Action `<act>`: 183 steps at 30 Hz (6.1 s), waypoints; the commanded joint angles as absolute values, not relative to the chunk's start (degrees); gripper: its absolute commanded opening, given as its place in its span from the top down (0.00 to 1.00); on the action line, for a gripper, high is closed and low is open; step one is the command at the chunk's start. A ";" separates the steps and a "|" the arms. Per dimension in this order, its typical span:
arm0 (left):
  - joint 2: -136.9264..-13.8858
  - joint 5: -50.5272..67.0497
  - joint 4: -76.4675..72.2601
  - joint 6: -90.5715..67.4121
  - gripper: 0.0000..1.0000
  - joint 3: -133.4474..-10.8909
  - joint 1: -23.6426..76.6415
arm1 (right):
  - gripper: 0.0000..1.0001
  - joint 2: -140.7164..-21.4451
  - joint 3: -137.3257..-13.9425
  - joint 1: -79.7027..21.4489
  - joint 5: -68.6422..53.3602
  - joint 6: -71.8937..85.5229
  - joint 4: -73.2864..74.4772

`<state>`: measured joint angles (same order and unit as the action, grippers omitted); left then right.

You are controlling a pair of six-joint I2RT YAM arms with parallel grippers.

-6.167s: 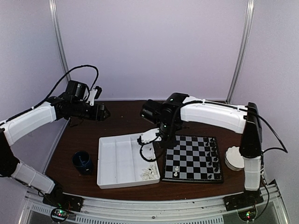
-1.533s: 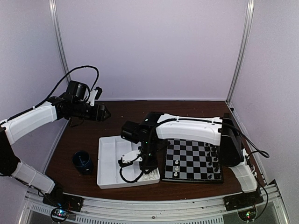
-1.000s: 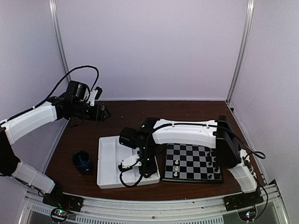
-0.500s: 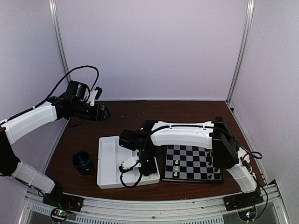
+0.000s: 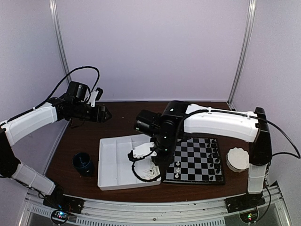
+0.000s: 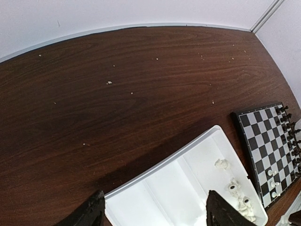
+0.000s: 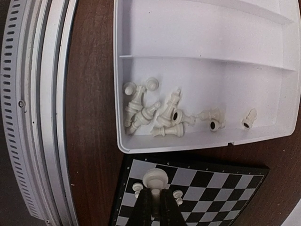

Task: Set up the chess pieces on the board
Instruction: Pick up the knight from the storage box, then place the knight at g1, then pick up the pawn from the storage box, then place the pawn at e2.

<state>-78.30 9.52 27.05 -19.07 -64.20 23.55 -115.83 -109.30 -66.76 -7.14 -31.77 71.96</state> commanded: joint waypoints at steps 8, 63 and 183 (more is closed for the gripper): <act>-78.86 10.76 25.65 -19.77 0.26 -66.04 23.03 | 1.00 -107.48 -89.62 -63.11 -5.26 -32.26 64.83; -79.22 11.38 25.62 -20.03 0.26 -66.09 23.03 | 0.97 -114.85 -87.96 -58.36 -6.06 -32.01 61.77; -78.25 12.43 25.61 -20.48 0.26 -66.18 22.90 | 0.98 -109.48 -94.69 -48.79 -6.46 -31.91 65.35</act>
<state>-78.74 11.64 27.05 -19.94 -64.23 23.29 -112.03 -98.21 -51.35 -7.66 -32.73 68.01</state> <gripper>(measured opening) 0.739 0.049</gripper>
